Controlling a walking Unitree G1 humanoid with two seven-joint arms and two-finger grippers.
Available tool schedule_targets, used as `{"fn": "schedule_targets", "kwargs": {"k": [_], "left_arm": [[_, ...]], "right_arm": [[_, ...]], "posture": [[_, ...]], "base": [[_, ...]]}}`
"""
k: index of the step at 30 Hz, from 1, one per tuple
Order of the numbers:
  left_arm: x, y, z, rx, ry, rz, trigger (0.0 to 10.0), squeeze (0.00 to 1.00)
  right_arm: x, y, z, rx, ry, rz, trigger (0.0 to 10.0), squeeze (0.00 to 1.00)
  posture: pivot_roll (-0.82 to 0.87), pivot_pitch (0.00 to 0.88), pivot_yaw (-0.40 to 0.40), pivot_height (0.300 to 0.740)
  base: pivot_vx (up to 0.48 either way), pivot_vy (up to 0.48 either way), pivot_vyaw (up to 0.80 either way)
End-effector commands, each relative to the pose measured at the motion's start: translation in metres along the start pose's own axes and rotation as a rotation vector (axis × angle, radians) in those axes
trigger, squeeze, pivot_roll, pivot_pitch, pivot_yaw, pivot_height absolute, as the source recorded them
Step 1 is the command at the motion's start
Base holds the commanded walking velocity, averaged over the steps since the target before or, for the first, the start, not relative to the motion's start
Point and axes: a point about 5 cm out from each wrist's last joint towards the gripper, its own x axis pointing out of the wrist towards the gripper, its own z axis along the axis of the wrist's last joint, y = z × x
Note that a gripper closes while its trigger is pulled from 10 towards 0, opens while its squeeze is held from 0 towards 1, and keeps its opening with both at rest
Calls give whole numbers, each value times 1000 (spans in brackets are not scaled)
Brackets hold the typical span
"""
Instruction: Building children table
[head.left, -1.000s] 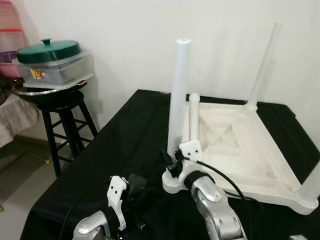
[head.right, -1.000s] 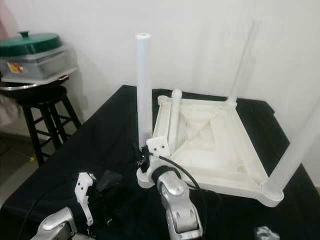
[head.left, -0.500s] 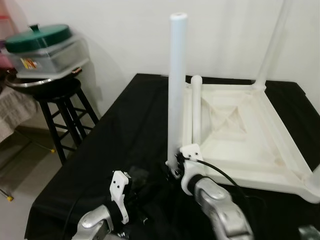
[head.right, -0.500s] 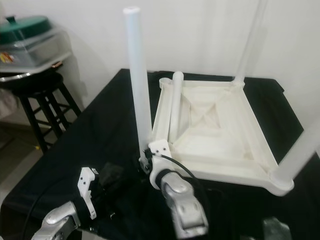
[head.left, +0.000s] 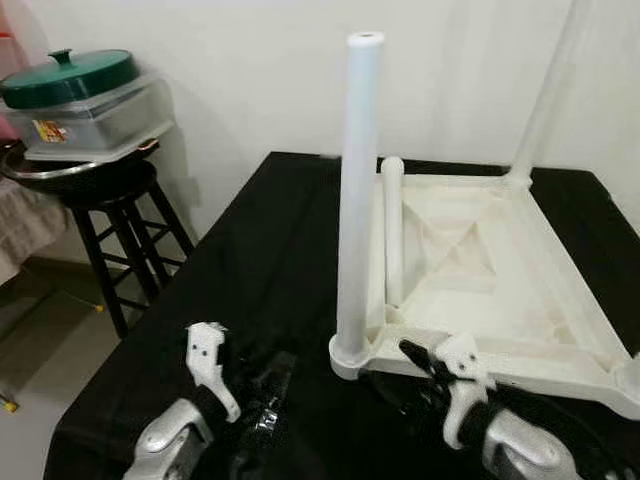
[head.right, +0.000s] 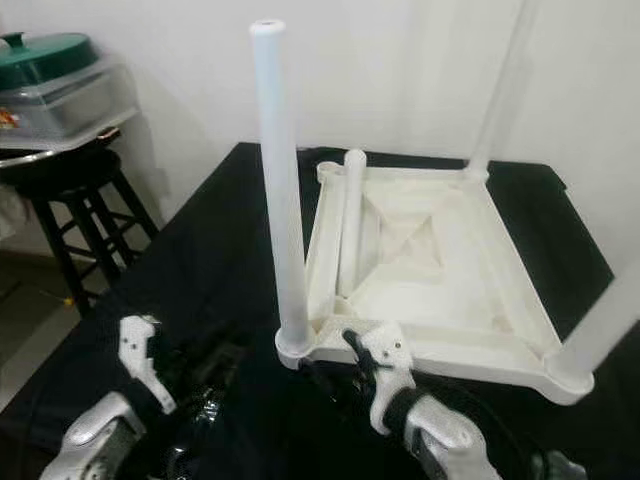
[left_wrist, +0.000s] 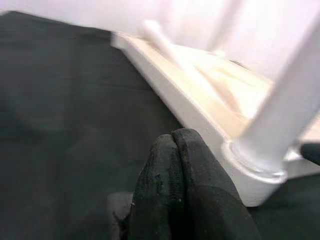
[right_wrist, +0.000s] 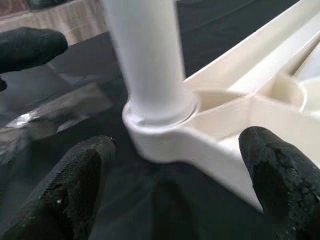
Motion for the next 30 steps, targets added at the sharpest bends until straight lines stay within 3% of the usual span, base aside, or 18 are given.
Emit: {"fn": "schedule_targets", "kwargs": {"k": [1, 2, 5, 8, 9, 15, 19, 22, 25, 30], "left_arm": [[-7, 6, 0, -9, 25, 55, 10000, 0], [-7, 6, 0, -9, 25, 55, 10000, 0], [-15, -1, -12, -15, 130, 109, 10000, 0], [-14, -5, -13, -6, 150, 106, 10000, 0], [-15, -7, -8, 23, 141, 114, 10000, 0], [-18, -4, 1, 53, 140, 126, 10000, 0], [-15, 1, -2, 46, 196, 104, 10000, 0], [-9, 3, -1, 50, 218, 94, 10000, 0], [-4, 3, 0, 75, 231, 80, 10000, 0], [-1, 3, 0, 95, 240, 75, 10000, 0]], "right_arm": [[1, 12, 4, 25, -30, 43, 10000, 0], [1, 12, 4, 25, -30, 43, 10000, 0], [6, 33, 11, 60, -115, 51, 10000, 0], [10, 31, 16, 44, -135, 9, 10000, 0], [9, 22, 20, 35, -135, -52, 10000, 0], [1, 22, 23, -55, -109, -41, 10000, 0], [0, 6, 23, -100, -111, -206, 10000, 0], [3, 0, 25, -88, -120, -237, 10000, 0], [7, -1, 24, -83, -127, -243, 10000, 0], [14, -3, 25, -92, -132, -197, 10000, 0]], "posture": [[-45, 0, 44, 740], [-45, 0, 44, 740], [-32, 0, 32, 740], [-31, 0, 31, 740], [-33, 0, 21, 740], [-52, 0, 17, 740], [-107, 0, 64, 740], [-118, 0, 81, 740], [-124, 0, 88, 740], [-132, 0, 93, 740]], "base": [[0, 0, 0], [0, 0, 0], [0, 0, 0], [0, 0, 0], [0, 0, 0], [0, 0, 0], [0, 0, 0], [0, 0, 0], [0, 0, 0], [0, -472, 0]]}}
